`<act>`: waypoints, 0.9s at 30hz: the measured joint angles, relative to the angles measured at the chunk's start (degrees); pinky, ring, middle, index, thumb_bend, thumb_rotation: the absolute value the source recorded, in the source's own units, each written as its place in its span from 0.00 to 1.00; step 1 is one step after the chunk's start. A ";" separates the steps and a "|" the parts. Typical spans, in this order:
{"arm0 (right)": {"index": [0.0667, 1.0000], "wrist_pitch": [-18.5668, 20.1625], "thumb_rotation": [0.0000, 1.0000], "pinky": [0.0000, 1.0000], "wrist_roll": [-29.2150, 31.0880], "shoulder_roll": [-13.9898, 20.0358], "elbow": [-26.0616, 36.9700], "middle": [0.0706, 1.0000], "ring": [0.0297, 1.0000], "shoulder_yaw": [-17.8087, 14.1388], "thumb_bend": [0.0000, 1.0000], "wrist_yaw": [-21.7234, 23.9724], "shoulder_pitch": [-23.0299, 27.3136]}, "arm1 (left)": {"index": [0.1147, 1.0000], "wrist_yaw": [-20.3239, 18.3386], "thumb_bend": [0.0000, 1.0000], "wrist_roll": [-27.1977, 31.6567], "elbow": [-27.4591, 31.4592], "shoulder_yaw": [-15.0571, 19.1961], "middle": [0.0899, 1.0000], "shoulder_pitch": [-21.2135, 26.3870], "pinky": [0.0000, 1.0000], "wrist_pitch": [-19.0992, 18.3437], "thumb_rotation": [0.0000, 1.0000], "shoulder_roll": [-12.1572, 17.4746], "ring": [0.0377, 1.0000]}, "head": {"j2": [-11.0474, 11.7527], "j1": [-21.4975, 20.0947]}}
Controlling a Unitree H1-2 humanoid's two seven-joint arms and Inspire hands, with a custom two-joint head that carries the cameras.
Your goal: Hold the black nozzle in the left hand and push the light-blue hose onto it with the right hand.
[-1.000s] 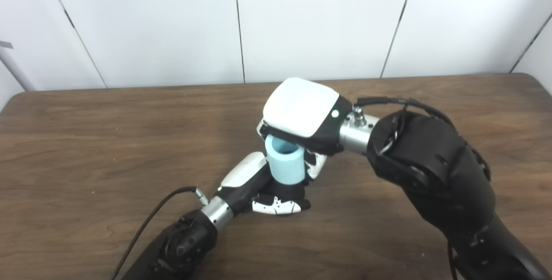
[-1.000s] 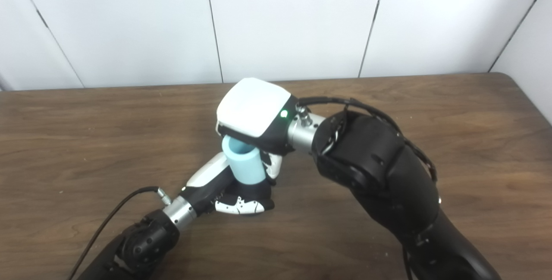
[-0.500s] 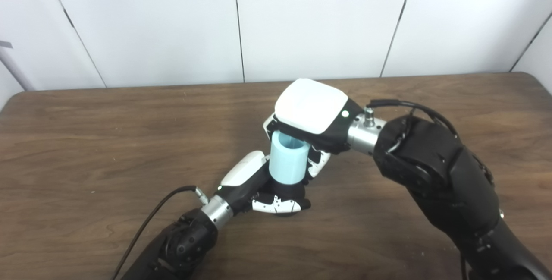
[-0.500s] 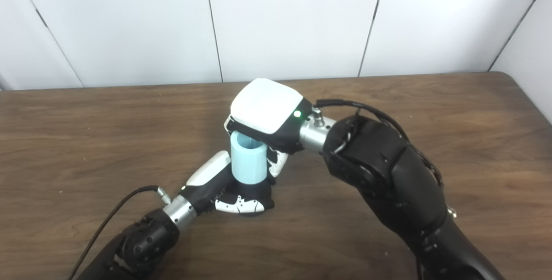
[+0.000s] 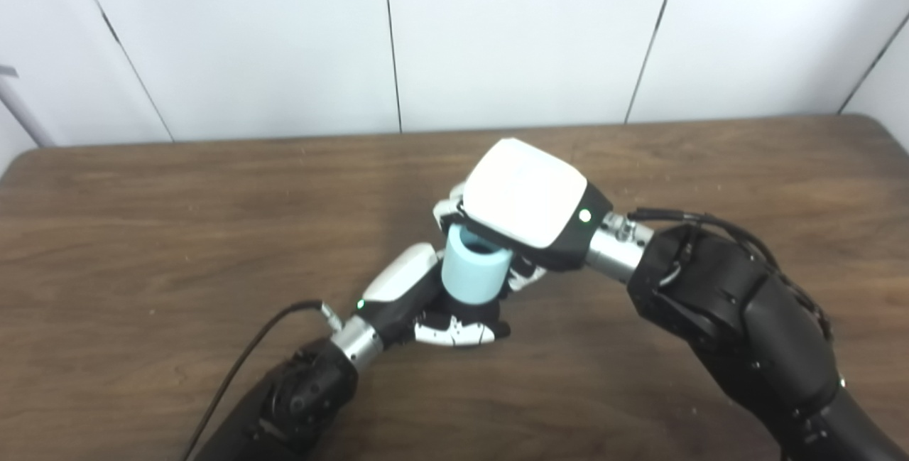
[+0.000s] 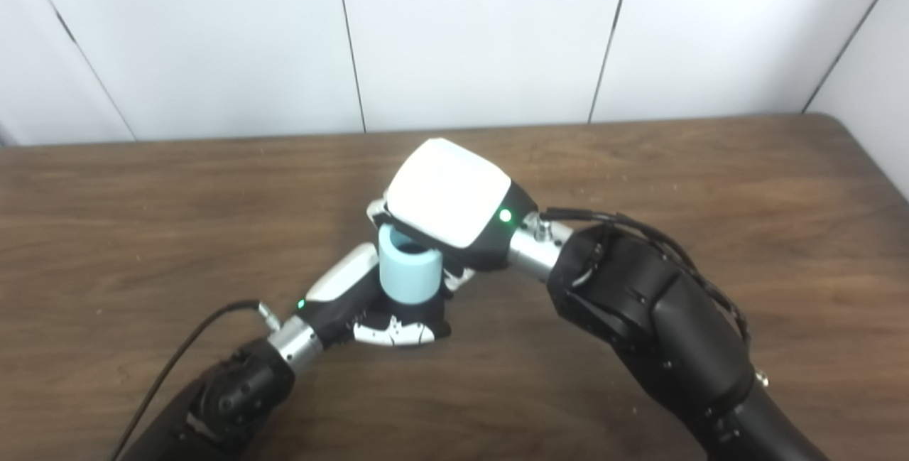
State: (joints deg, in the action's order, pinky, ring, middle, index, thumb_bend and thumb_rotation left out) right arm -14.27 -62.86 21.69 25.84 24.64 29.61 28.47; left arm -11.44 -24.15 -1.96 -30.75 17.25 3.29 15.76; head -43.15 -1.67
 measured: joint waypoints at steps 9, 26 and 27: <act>0.45 0.54 0.00 0.11 1.12 -0.12 -0.12 0.43 0.14 2.46 0.53 3.99 2.84 | 0.40 -0.10 0.43 0.01 0.15 0.04 0.66 -0.08 0.78 -0.12 0.49 0.14 0.76 | 0.00 0.09; 0.45 10.28 0.00 0.08 12.08 -0.42 -3.19 0.43 0.11 6.09 0.53 22.09 12.06 | 0.40 -0.20 0.43 -0.36 0.84 0.05 0.66 -0.10 0.72 -0.70 0.48 0.28 0.75 | -0.53 0.09; 0.45 10.56 0.00 0.08 12.09 -0.34 -3.19 0.43 0.11 6.28 0.53 22.10 12.11 | 0.39 -0.26 0.43 -0.41 0.84 0.03 0.66 -0.12 0.72 -0.71 0.49 0.32 0.75 | -0.53 0.09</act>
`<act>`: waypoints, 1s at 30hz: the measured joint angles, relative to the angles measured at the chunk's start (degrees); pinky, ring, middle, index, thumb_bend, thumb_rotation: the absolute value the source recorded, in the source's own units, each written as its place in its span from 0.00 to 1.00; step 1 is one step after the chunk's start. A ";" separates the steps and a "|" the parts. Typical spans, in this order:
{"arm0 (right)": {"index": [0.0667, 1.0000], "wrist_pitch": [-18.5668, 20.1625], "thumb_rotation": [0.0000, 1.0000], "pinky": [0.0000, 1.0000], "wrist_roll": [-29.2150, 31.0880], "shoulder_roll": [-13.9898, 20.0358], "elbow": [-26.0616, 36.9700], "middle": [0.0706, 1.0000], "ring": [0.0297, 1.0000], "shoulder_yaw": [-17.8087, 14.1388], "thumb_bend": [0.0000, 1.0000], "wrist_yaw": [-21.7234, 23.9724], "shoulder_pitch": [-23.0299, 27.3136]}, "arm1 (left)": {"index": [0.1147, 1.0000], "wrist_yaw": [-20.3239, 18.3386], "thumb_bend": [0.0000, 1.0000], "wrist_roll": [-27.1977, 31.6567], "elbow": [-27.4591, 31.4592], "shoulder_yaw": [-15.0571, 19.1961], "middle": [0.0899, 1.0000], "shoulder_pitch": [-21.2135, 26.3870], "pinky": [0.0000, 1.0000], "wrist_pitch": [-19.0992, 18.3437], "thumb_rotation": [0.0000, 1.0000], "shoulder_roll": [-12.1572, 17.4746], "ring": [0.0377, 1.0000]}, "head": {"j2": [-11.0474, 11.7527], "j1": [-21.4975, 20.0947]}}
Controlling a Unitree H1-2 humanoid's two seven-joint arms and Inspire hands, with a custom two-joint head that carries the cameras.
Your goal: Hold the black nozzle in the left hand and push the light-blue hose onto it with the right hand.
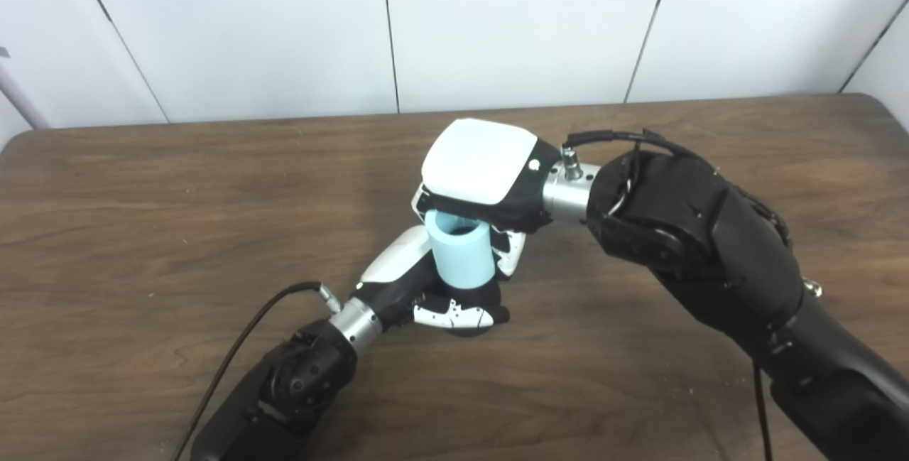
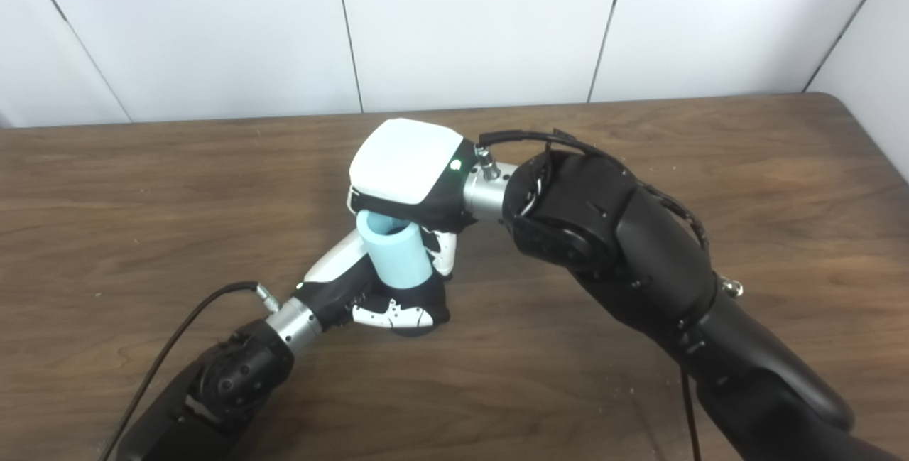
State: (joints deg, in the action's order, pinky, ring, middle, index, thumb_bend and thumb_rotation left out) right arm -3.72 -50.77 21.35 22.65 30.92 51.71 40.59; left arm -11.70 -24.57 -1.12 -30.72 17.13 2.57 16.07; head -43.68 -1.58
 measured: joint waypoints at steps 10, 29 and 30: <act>0.45 -0.12 0.00 0.14 -0.57 1.56 0.70 0.43 0.17 1.61 0.53 -1.59 -0.18 | 0.40 -0.52 0.43 0.01 0.02 -0.27 0.68 0.04 0.79 -0.16 0.50 0.05 0.79 | 0.00 -0.18; 0.49 -4.65 0.00 0.32 -11.33 2.24 2.84 0.40 0.37 0.53 0.53 -22.44 -11.49 | 0.52 -0.85 0.43 -0.13 0.70 -0.62 0.66 -0.04 0.79 -0.16 0.50 0.39 0.74 | -0.09 -0.09; 0.48 -5.03 0.00 0.32 -11.71 2.24 2.83 0.40 0.38 0.38 0.53 -23.65 -12.04 | 0.52 -0.86 0.43 -0.15 0.76 -0.63 0.67 -0.08 0.80 -0.16 0.50 0.48 0.75 | -0.09 -0.09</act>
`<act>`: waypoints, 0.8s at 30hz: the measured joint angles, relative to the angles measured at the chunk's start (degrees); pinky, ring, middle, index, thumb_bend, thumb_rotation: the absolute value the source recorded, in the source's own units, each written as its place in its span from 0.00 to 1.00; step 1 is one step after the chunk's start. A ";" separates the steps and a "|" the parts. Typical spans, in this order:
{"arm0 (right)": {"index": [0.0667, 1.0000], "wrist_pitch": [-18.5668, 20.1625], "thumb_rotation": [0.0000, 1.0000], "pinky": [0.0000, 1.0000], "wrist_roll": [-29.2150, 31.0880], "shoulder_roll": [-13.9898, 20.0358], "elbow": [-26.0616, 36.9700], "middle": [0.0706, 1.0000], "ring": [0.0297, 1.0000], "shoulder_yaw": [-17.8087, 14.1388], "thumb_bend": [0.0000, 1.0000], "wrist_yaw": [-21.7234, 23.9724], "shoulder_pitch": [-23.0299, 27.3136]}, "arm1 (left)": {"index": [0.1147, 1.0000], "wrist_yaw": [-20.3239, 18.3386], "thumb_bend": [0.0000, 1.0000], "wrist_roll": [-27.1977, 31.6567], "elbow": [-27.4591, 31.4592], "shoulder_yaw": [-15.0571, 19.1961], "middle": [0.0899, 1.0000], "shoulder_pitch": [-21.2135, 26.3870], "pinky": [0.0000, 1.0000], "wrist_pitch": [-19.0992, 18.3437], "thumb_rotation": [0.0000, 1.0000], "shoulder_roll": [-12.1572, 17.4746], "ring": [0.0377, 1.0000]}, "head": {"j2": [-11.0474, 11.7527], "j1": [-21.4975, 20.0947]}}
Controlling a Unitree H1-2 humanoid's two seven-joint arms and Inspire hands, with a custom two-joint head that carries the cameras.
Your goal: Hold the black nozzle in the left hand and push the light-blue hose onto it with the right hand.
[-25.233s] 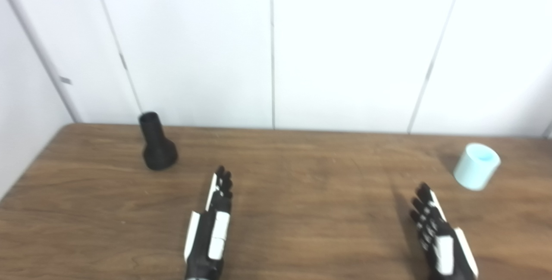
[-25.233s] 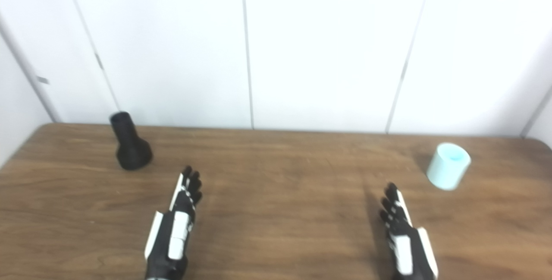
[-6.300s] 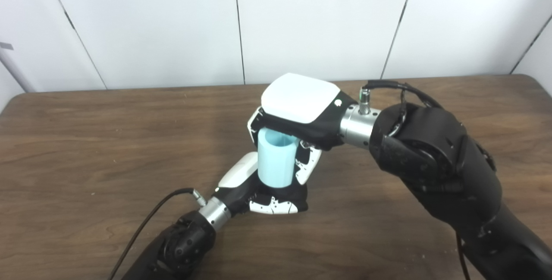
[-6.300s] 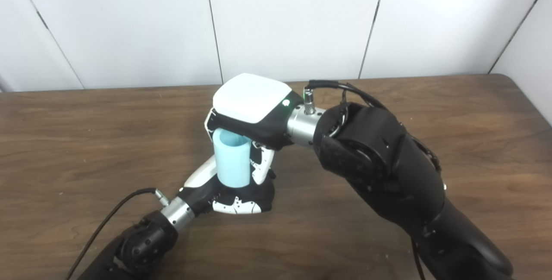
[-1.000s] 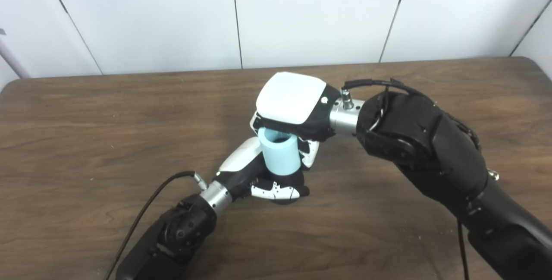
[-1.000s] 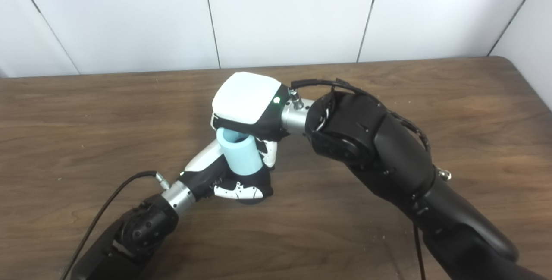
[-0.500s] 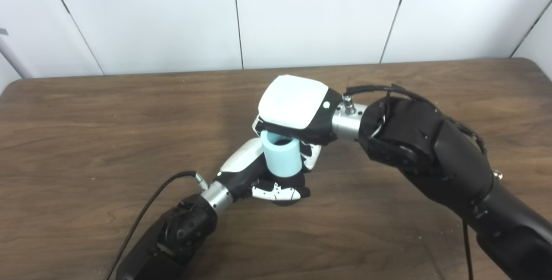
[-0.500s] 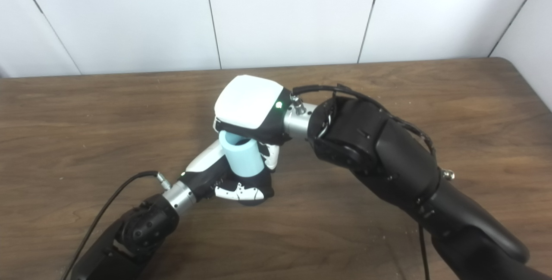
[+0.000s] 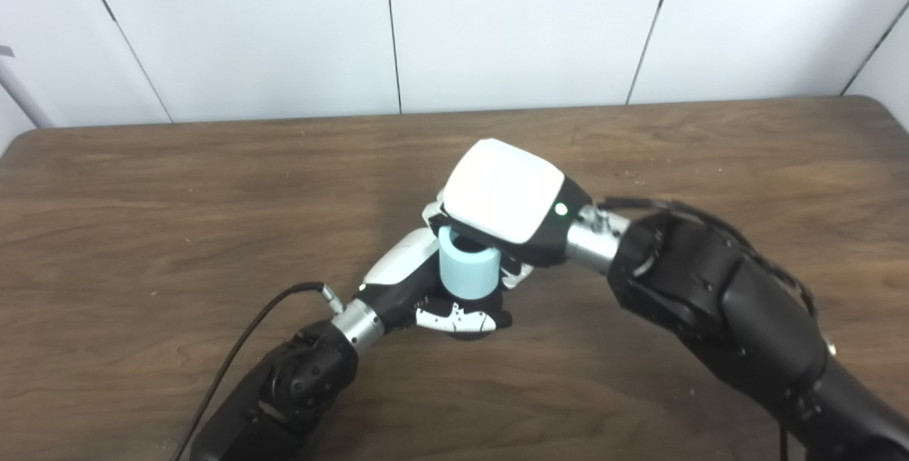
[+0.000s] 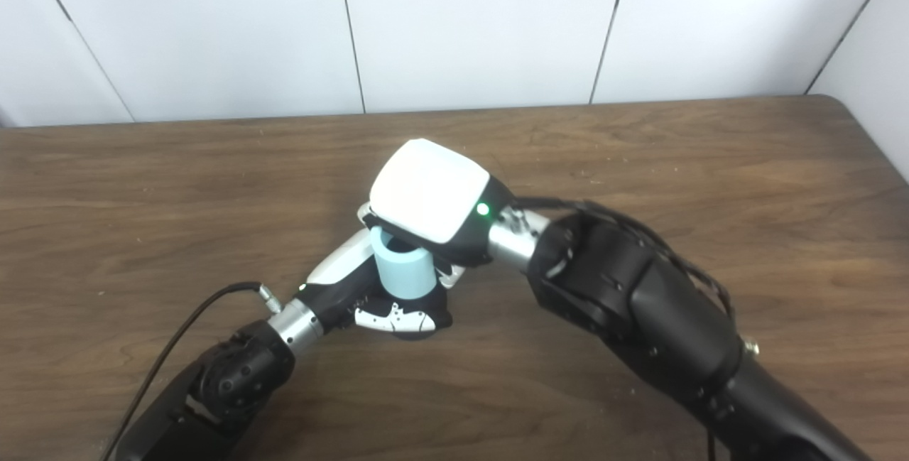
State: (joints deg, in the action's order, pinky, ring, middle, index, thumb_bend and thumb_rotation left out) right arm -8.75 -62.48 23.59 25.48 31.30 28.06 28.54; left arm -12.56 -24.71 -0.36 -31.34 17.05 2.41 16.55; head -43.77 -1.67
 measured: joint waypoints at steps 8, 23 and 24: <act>0.48 -0.36 0.00 0.33 0.79 -0.02 -0.03 0.41 0.39 -0.30 0.53 0.10 0.00 | 0.50 -0.07 0.44 -0.56 0.18 -0.15 0.66 0.08 0.76 0.00 0.50 0.16 0.75 | -0.09 0.09; 0.93 4.55 0.73 0.85 11.99 -1.56 -0.45 0.91 0.85 -3.99 1.00 9.55 2.24 | 0.59 -0.19 0.43 -0.48 0.43 -0.10 0.72 0.00 0.88 -0.46 0.41 -0.20 0.79 | 0.18 0.09; 0.97 7.73 0.74 0.94 14.85 -2.25 -0.21 0.96 0.93 -4.90 1.00 12.83 2.77 | 0.58 -0.19 0.43 -0.46 0.47 -0.11 0.73 0.00 0.93 -0.57 0.45 -0.21 0.80 | 0.18 0.09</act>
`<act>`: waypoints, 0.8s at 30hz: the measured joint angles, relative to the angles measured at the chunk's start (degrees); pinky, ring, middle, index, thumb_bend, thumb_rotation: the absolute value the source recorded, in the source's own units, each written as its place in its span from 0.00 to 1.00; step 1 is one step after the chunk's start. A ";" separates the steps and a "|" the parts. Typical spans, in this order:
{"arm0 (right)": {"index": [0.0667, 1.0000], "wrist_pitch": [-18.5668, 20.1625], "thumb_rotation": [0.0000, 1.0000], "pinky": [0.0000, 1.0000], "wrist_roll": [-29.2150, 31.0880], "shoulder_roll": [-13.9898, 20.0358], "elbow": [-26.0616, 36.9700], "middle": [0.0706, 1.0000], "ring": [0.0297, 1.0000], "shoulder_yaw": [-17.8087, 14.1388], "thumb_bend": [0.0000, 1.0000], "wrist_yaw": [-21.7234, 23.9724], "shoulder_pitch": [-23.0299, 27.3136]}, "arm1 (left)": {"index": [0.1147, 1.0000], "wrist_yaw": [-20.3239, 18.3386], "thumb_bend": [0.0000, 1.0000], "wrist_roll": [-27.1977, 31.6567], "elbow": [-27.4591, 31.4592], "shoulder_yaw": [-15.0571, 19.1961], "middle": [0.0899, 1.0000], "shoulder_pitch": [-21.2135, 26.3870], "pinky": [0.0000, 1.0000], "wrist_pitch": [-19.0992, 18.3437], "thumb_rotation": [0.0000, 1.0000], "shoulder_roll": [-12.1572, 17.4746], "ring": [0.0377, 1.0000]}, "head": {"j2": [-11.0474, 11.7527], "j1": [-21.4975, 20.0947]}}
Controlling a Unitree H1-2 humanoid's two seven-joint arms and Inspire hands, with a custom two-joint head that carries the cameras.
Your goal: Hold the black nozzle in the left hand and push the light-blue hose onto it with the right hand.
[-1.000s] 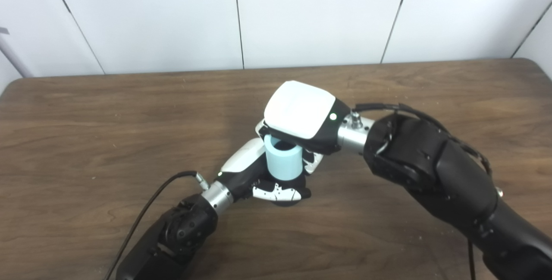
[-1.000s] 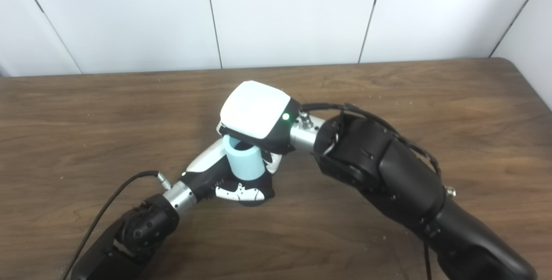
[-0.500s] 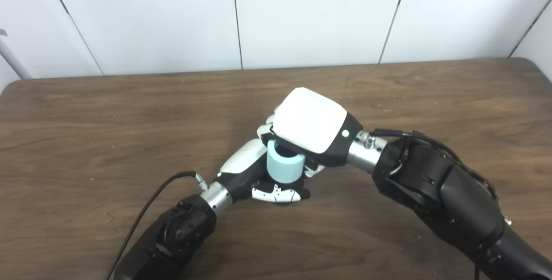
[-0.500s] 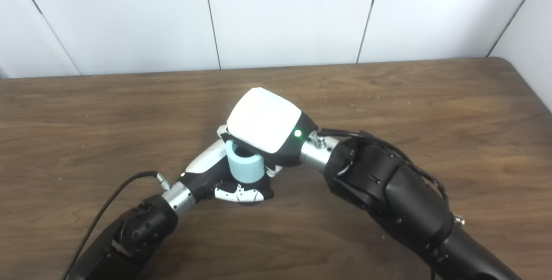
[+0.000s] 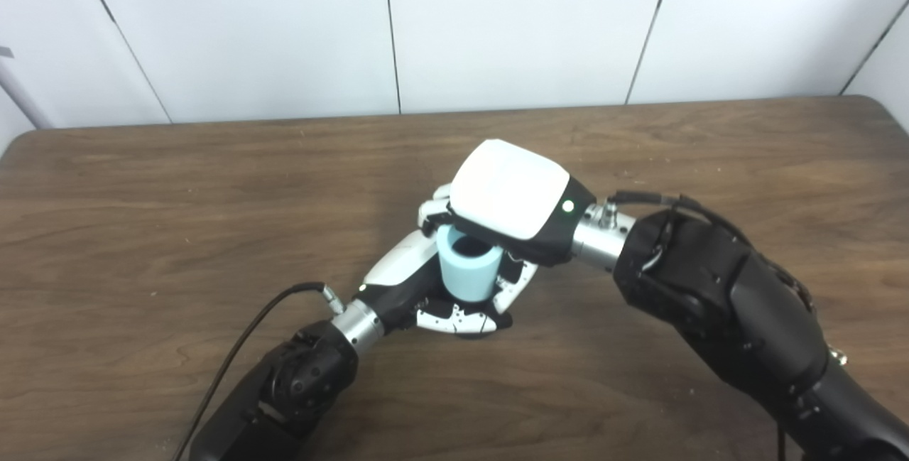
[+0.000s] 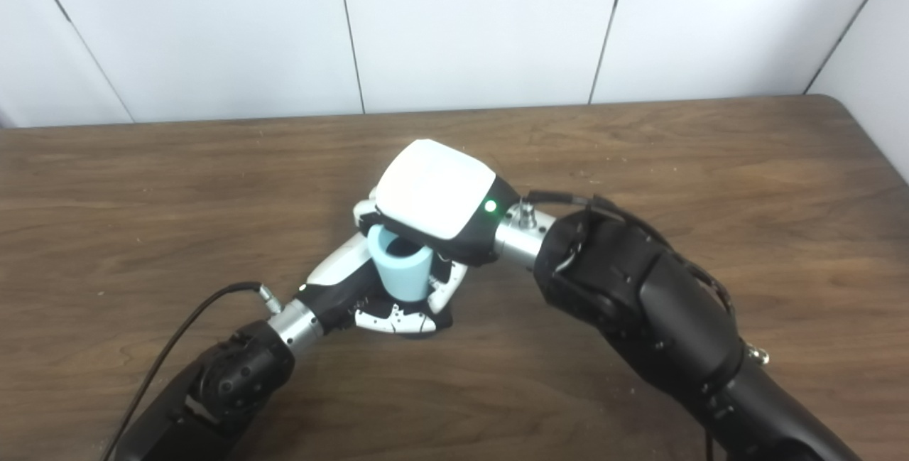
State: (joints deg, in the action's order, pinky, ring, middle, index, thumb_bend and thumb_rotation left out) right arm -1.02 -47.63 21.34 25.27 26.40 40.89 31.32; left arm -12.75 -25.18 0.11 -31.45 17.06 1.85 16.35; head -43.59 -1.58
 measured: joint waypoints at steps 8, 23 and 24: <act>1.00 18.57 0.72 0.86 18.87 -10.99 4.82 1.00 0.98 -14.62 1.00 1.60 5.32 | 0.40 -1.56 0.44 0.81 -0.10 -0.02 0.71 -0.24 0.76 -0.05 0.52 -0.44 0.78 | 0.35 0.09; 1.00 11.57 0.85 0.79 29.72 -13.39 9.97 0.95 0.89 -26.46 1.00 -20.88 -11.68 | 1.00 -5.23 0.94 10.95 3.07 7.35 1.00 -4.44 0.95 2.51 0.55 0.18 0.97 | 2.19 -0.18; 1.00 10.40 0.89 0.77 30.48 -13.49 9.79 0.94 0.89 -27.63 1.00 -22.36 -14.45 | 1.00 -5.06 0.95 12.28 4.40 9.40 1.00 -5.70 0.93 2.37 0.55 -0.14 0.96 | 2.20 -0.18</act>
State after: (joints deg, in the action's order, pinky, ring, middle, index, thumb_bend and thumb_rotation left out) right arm 9.39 -17.15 7.85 35.06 -1.23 18.53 16.87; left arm -17.80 -12.90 4.51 -22.05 11.35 4.22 16.21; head -41.40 -1.76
